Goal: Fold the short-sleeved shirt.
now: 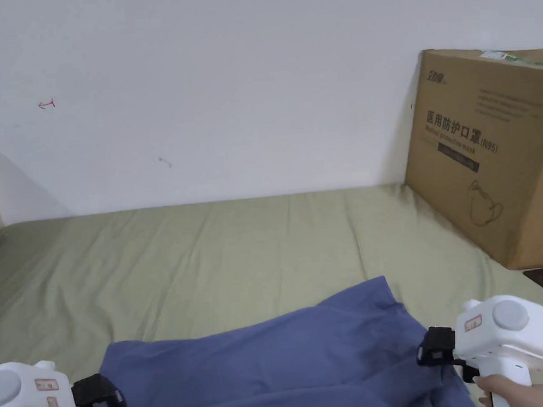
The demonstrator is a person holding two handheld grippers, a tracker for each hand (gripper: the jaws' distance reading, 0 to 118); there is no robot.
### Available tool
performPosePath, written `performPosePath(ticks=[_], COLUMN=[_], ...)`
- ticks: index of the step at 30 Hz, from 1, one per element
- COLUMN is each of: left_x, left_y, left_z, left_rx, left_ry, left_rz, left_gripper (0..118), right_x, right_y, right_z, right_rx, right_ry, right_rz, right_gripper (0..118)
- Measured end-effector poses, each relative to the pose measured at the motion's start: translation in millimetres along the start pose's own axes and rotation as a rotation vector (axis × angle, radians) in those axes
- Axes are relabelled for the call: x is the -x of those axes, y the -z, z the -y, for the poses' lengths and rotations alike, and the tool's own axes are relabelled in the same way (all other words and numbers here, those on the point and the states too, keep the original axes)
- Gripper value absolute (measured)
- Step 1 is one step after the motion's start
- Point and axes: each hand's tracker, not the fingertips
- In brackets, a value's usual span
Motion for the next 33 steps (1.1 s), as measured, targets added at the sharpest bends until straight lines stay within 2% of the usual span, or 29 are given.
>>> performPosePath(ticks=[3, 6, 9, 13, 15, 17, 18, 19, 20, 21, 22, 24, 27, 29, 31, 33], left_x=[-4.3, -17.7, -37.1, -54.7, -58.0, -54.5, -56.0, -57.6, -57.7, -56.7, -53.3, -48.4, -52.2, -49.7, -39.0, -21.7], left_y=[-8.4, -30.9, -70.4, -124.5, -141.5, -147.6, -152.4, -155.2, -157.4, -159.9, -163.4, -170.2, -174.3, -164.6, -138.6, -103.4], left_z=[3.7, 7.5, 23.1, 75.6, 102.8, 124.4, 135.9, 145.3, 153.1, 163.0, 165.4, 166.1, 146.7, 116.9, 85.1, 61.3], left_rx=[0.0, -0.062, -0.206, -0.54, -0.662, -0.774, -0.8, -0.818, -0.847, -0.876, -0.887, -0.888, -0.809, -0.598, -0.302, -0.046], left_ry=[0.012, 0.12, 0.217, 0.355, 0.409, 0.44, 0.455, 0.463, 0.466, 0.465, 0.462, 0.465, 0.487, 0.442, 0.38, 0.322], left_rz=[0.058, 0.072, 0.123, 0.163, 0.199, 0.197, 0.186, 0.148, 0.111, 0.101, 0.113, 0.14, 0.086, 0.033, -0.043, -0.034], left_gripper=[103, 103, 103, 100, 88, 46, 23, 2, 2, 1, 1, 1, 1, 1, 1, 1], right_x=[-5.1, -4.9, 3.1, 19.0, 28.4, 33.8, 40.1, 43.3, 46.0, 49.0, 51.5, 50.2, 49.2, 48.4, 45.0, 44.5], right_y=[-10.9, -36.2, -80.1, -141.8, -166.7, -182.5, -189.8, -194.9, -198.1, -199.8, -197.7, -196.3, -193.1, -195.0, -194.0, -192.4], right_z=[3.3, 6.3, 22.2, 66.6, 99.2, 126.1, 143.4, 155.3, 163.3, 169.5, 175.7, 177.3, 173.6, 175.2, 170.5, 170.0], right_rx=[-0.029, -0.058, -0.223, -0.507, -0.669, -0.808, -0.867, -0.905, -0.926, -0.933, -0.932, -0.856, -0.827, -0.812, -0.794, -0.766], right_ry=[0.031, 0.027, -0.018, -0.111, -0.155, -0.212, -0.232, -0.238, -0.248, -0.257, -0.262, -0.288, -0.297, -0.293, -0.279, -0.276], right_rz=[-0.062, -0.094, -0.154, -0.283, -0.343, -0.366, -0.357, -0.334, -0.321, -0.287, -0.262, -0.329, -0.306, -0.299, -0.305, -0.314], right_gripper=[112, 113, 112, 112, 111, 105, 95, 57, 11, 0, 0, 0, 0, 0, 0, 0])
